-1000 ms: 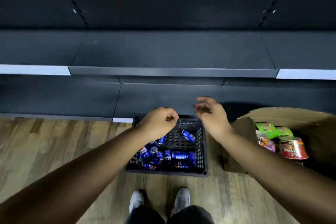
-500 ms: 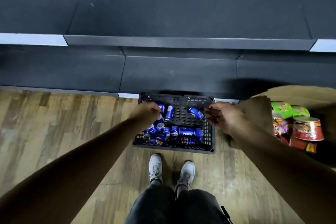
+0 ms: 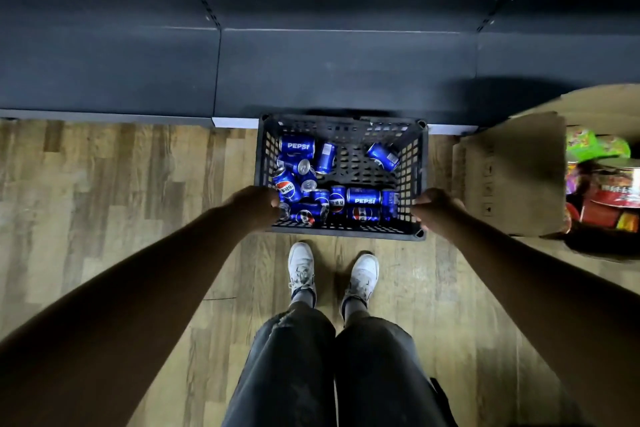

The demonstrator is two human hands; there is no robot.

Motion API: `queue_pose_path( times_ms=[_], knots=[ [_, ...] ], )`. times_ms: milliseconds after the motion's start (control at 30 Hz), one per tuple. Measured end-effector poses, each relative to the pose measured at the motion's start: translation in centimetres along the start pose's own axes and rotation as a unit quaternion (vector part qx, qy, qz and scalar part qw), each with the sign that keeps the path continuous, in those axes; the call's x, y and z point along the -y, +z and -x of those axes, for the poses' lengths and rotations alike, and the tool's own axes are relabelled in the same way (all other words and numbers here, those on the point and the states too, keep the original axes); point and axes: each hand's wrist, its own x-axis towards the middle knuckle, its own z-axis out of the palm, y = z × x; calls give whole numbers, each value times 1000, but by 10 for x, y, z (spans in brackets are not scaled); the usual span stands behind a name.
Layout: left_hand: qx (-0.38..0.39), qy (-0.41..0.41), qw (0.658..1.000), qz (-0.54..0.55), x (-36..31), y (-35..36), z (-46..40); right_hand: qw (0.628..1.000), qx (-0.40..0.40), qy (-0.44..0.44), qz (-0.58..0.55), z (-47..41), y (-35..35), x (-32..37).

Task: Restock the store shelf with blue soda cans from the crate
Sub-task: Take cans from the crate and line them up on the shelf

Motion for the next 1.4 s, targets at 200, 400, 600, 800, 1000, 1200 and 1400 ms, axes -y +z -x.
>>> queue_pose_path(
  times_ms=[200,400,600,800,1000,1200,1400],
  knots=[
    [60,9,998,23,15,54,-27,994,46,-11,96,-17,54,-18],
    [68,-11,994,86,33,104,-53,998,62,-18,-22,-45,103,-16],
    [91,-129,970,186,68,160,-77,996,80,46,-11,-71,140,-42],
    [127,-148,960,202,72,204,-103,989,122,78,43,-98,170,-73],
    [122,-112,958,234,50,211,-152,987,128,89,37,-135,187,-77],
    [89,-92,956,264,40,204,-229,988,125,85,31,-206,192,-53],
    [77,-105,950,284,54,212,-304,983,142,76,85,-273,186,-38]
  ],
)
